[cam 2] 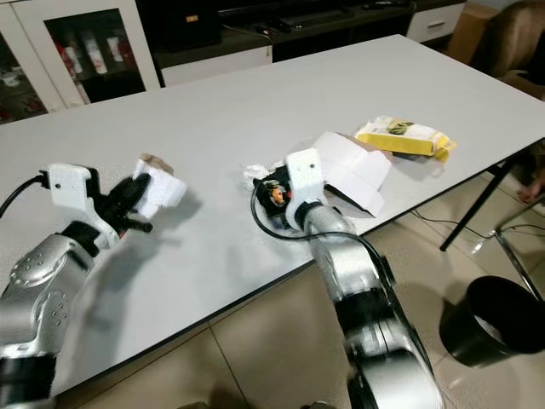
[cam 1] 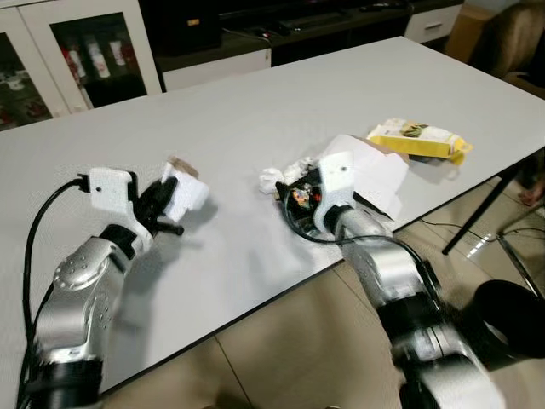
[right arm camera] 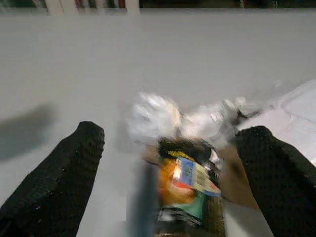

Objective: Picking trash to rubbish bin

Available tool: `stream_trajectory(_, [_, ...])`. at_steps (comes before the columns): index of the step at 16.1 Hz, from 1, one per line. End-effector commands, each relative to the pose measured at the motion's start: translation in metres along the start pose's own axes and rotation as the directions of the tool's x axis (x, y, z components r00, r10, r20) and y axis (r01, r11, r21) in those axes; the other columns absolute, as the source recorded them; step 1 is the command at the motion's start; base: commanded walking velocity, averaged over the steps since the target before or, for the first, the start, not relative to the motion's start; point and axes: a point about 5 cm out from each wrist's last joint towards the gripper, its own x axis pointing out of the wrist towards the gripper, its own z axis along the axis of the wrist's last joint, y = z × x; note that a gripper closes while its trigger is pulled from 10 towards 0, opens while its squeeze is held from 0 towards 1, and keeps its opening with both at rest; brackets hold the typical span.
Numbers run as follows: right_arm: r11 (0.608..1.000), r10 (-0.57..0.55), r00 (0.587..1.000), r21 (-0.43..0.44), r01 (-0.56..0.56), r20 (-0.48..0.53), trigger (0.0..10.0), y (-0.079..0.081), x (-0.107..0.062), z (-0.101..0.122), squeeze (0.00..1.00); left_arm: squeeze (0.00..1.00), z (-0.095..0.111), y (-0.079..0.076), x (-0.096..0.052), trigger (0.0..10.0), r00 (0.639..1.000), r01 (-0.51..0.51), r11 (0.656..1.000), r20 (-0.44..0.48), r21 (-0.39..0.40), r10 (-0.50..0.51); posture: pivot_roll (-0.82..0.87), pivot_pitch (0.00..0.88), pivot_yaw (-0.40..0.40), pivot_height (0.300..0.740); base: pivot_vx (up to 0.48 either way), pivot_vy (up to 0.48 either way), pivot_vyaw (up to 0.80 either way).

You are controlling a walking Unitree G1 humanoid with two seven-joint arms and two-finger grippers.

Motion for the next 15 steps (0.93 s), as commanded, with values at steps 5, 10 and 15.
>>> stream_trajectory(5, [0.998, -0.064, 0.985, 0.015, 0.067, -0.158, 10.0, -0.008, 0.011, -0.015, 0.00, 0.00, 0.011, -0.012, -0.006, 0.0, 0.998, 0.053, 0.997, -0.023, 0.060, -0.052, 0.01, 0.000, 0.010, 0.740, 0.000, 0.000, 0.00])
stream_trajectory(10, [0.994, -0.092, 0.956, 0.033, 0.105, -0.279, 10.0, -0.011, 0.009, -0.039, 0.00, 0.00, 0.014, -0.017, -0.002, 0.0, 0.996, 0.086, 0.994, -0.040, 0.068, -0.083, 0.00, 0.000, 0.021, 0.740, 0.000, 0.000, 0.00])
stream_trajectory(15, [0.992, -0.102, 0.953, 0.040, 0.119, -0.286, 10.0, -0.012, 0.009, -0.048, 0.00, 0.00, 0.011, -0.022, 0.001, 0.0, 0.994, 0.105, 0.993, -0.051, 0.060, -0.102, 0.01, 0.000, 0.032, 0.740, 0.000, 0.000, 0.00])
